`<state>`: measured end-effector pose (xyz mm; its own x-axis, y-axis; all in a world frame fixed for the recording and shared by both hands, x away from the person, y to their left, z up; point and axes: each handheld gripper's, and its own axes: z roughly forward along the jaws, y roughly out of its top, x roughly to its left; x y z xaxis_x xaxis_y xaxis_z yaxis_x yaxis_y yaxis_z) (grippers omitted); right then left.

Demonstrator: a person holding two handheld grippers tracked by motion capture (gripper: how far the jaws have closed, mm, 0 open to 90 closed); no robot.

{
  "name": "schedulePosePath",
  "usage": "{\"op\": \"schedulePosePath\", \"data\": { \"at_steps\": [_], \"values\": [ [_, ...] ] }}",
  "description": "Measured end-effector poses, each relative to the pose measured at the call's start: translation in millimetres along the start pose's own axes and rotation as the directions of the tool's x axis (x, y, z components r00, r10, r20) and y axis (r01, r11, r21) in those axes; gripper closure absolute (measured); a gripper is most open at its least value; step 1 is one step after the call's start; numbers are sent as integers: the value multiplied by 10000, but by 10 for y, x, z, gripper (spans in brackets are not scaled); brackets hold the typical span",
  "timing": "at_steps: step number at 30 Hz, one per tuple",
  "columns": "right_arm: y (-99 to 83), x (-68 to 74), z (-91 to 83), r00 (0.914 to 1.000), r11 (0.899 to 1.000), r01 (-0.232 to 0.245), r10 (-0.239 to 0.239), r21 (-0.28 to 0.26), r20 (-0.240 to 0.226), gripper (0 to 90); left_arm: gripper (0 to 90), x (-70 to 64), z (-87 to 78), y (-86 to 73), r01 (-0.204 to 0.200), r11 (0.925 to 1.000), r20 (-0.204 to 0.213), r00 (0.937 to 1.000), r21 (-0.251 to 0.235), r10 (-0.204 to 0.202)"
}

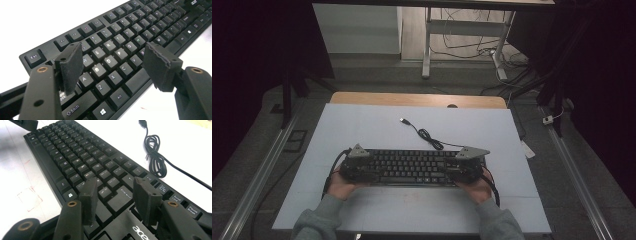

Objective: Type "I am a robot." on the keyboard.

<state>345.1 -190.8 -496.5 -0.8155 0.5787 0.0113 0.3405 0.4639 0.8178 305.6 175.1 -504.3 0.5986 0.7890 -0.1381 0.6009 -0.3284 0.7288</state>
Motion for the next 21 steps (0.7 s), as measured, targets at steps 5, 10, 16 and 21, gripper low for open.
{"op": "schedulePosePath", "data": {
  "at_steps": [5,10,16,21],
  "values": [
    [-34,-10,-66,9998,9999,111,-111,-6,156,534,324,-21,-25,-21,-55,10000,-16,10000,-48,55],
    [-133,-73,-243,9993,9999,-75,80,-148,370,527,325,-40,-93,-104,-32,9999,-86,10000,-112,31],
    [-317,-176,-506,9963,9988,-318,347,-374,783,511,325,-30,-180,-225,50,9999,-235,9997,-163,-54],
    [-483,-253,-696,9930,9981,-473,513,-393,1064,496,325,-51,-272,-337,-36,9996,-322,9995,-294,27]
  ]
}}
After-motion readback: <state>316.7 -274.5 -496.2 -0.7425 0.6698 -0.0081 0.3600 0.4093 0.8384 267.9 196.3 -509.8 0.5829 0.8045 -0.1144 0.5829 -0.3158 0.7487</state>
